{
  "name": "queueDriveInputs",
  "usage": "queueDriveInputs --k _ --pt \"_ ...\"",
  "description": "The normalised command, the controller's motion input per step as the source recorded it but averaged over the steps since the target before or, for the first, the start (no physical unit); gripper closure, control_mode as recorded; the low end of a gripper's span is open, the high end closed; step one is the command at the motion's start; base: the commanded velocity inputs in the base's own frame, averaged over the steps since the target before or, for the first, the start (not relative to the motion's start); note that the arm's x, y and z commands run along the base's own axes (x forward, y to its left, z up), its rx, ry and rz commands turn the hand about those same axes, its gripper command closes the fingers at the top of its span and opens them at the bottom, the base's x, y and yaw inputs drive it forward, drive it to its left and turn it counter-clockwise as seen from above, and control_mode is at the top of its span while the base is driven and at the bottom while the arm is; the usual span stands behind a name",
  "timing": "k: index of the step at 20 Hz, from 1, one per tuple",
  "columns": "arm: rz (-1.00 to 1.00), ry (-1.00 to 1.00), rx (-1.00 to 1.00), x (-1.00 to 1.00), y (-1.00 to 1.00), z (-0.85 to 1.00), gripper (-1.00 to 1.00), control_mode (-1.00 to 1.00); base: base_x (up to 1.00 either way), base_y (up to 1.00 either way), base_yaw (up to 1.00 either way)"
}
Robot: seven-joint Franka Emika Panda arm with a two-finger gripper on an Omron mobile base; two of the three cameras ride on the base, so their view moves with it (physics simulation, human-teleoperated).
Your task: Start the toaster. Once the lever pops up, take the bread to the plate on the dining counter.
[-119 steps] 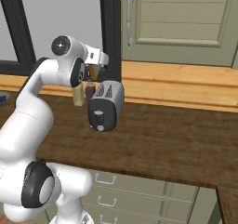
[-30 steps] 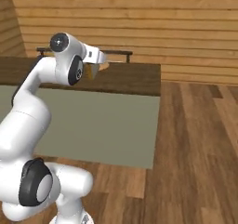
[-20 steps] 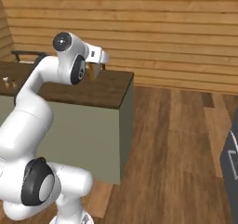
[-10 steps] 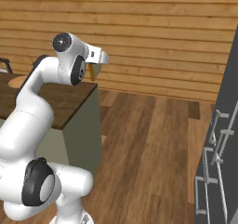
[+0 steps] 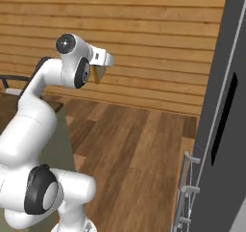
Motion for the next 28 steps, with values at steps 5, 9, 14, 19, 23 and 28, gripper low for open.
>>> queueDriveInputs --k 5,9,14,19,23,28 --pt "0.00 0.00 0.00 0.00 0.00 0.00 1.00 1.00 1.00 0.03 0.09" --pt "0.00 0.00 0.00 0.00 0.00 0.00 1.00 1.00 1.00 -0.06 0.04" --pt "0.00 0.00 0.00 0.00 0.00 0.00 1.00 1.00 1.00 0.00 0.00" --pt "0.00 0.00 0.00 0.00 0.00 0.00 1.00 1.00 1.00 0.00 0.00" --pt "0.00 0.00 0.00 0.00 0.00 0.00 1.00 1.00 1.00 -0.03 0.00" --pt "0.00 0.00 0.00 0.00 0.00 0.00 1.00 1.00 0.96 -0.06 0.39"
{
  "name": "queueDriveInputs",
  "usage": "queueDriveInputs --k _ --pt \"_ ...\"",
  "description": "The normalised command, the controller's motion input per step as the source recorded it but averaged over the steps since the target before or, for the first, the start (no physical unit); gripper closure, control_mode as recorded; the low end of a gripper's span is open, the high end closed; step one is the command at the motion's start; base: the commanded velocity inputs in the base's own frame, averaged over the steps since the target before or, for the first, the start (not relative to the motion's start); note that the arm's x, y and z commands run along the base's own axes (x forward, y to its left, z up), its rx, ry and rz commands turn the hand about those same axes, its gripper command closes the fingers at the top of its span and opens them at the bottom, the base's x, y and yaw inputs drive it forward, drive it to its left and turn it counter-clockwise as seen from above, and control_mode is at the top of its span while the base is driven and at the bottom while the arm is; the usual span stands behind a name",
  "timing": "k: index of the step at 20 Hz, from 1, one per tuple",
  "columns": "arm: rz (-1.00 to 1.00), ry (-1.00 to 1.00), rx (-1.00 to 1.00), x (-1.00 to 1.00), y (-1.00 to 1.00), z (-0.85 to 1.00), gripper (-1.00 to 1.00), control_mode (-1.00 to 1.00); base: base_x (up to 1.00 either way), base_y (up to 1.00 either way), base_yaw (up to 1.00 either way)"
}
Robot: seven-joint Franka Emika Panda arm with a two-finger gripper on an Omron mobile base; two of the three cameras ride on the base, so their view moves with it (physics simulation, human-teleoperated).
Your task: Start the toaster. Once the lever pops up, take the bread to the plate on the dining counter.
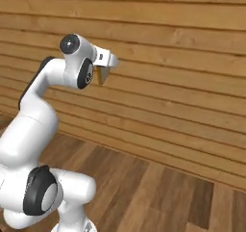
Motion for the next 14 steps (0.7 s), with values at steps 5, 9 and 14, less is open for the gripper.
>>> queueDriveInputs --k 5,9,14 --pt "0.00 0.00 0.00 0.00 0.00 0.00 1.00 1.00 0.31 0.00 0.82" --pt "0.00 0.00 0.00 0.00 0.00 0.00 1.00 1.00 0.00 0.00 0.93" --pt "0.00 0.00 0.00 0.00 0.00 0.00 1.00 1.00 0.07 -0.33 0.72"
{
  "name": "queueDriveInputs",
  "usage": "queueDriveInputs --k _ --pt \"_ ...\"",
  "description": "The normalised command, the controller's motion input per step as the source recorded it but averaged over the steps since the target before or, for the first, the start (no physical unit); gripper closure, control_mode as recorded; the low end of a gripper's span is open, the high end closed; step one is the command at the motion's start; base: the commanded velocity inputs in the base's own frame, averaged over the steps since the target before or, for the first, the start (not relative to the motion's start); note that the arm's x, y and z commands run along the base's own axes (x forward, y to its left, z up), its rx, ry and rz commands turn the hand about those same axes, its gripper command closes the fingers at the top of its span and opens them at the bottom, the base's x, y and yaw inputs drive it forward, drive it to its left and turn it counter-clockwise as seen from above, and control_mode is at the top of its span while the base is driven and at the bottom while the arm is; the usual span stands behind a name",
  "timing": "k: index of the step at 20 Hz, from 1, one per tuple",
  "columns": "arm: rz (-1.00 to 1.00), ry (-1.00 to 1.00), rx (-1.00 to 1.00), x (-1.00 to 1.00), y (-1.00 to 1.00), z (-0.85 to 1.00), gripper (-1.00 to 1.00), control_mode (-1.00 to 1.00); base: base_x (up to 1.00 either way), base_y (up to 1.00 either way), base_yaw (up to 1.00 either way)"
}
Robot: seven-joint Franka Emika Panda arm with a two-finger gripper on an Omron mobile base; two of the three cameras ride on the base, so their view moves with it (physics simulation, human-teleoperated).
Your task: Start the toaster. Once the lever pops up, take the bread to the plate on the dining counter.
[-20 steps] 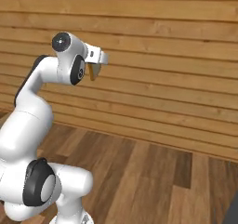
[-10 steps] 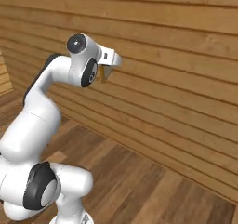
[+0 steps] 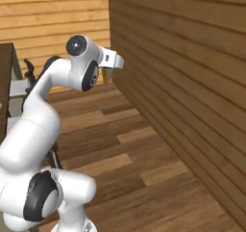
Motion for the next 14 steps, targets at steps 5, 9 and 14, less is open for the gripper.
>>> queueDriveInputs --k 5,9,14 --pt "0.00 0.00 0.00 0.00 0.00 0.00 1.00 1.00 0.84 -0.95 0.38" --pt "0.00 0.00 0.00 0.00 0.00 0.00 1.00 1.00 0.99 -0.81 0.42" --pt "0.00 0.00 0.00 0.00 0.00 0.00 1.00 1.00 0.81 -0.52 0.58"
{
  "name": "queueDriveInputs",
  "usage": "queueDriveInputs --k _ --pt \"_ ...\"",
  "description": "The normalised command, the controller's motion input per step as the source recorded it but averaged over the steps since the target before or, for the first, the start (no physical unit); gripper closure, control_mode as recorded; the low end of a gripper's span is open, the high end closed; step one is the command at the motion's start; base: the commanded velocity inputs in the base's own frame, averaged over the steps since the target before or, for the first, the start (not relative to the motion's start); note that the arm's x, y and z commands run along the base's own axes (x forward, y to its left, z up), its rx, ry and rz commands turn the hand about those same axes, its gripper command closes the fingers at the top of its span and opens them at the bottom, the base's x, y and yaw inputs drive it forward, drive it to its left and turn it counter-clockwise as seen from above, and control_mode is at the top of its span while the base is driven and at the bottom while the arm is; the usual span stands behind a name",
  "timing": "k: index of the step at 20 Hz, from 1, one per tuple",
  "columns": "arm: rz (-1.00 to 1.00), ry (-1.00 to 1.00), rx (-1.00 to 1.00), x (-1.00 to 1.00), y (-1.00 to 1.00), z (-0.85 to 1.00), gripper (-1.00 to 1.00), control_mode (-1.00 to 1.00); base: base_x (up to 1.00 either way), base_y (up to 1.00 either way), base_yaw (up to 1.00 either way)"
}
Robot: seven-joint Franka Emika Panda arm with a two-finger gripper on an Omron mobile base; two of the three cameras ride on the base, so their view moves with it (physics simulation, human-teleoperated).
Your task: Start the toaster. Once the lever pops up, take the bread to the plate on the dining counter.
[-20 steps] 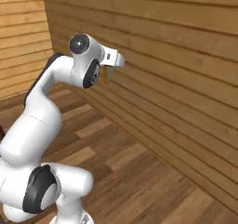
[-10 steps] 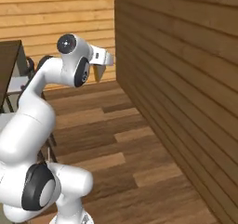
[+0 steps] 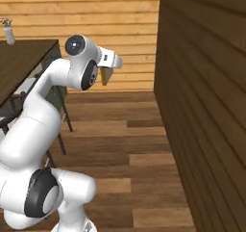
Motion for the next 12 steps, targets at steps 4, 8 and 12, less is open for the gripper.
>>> queueDriveInputs --k 4,8,12 --pt "0.00 0.00 0.00 0.00 0.00 0.00 1.00 1.00 0.38 -0.55 0.64" --pt "0.00 0.00 0.00 0.00 0.00 0.00 1.00 1.00 0.31 -0.62 0.62" --pt "0.00 0.00 0.00 0.00 0.00 0.00 1.00 1.00 0.26 -0.78 0.56"
